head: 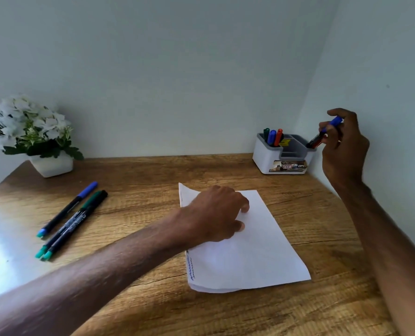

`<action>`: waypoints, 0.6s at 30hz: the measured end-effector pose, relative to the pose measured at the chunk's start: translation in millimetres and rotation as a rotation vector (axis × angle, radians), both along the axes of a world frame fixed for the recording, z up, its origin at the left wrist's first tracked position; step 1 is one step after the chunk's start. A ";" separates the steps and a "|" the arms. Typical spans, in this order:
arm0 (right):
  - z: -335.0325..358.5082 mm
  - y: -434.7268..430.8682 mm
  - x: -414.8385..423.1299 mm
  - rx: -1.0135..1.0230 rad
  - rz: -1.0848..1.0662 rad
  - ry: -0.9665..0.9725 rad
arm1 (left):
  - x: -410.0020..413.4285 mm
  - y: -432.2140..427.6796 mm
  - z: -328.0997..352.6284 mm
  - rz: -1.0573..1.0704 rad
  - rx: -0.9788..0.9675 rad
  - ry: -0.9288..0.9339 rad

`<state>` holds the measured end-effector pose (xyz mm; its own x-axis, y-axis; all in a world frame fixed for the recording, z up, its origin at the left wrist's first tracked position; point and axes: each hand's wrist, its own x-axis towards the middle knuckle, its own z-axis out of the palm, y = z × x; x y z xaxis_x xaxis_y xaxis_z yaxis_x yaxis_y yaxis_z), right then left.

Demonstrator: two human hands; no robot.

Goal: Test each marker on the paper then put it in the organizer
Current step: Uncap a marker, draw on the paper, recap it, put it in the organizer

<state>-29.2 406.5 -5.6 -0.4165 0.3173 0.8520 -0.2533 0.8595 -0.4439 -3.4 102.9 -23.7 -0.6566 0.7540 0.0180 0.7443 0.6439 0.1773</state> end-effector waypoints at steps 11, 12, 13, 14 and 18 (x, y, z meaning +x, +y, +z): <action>-11.7 8.5 -4.5 0.057 -0.119 -0.176 | -1.3 -0.7 -2.6 -0.002 0.001 0.007; -11.6 7.4 -3.7 0.054 -0.121 -0.184 | -1.4 -0.6 -2.7 -0.001 0.002 0.008; -11.5 6.1 -2.8 0.047 -0.123 -0.194 | -1.3 -0.5 -2.7 -0.001 0.002 0.008; -11.2 4.7 -2.0 0.038 -0.124 -0.202 | -1.4 -0.4 -2.8 -0.001 0.002 0.007; -9.4 -1.7 1.5 0.033 -0.136 -0.203 | -1.6 -0.7 -3.4 -0.005 0.002 0.009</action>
<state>-27.7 404.8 -15.1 -0.5353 0.3559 0.7660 -0.0423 0.8944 -0.4452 -5.1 102.2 -27.1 -0.6525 0.7574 0.0257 0.7492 0.6396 0.1719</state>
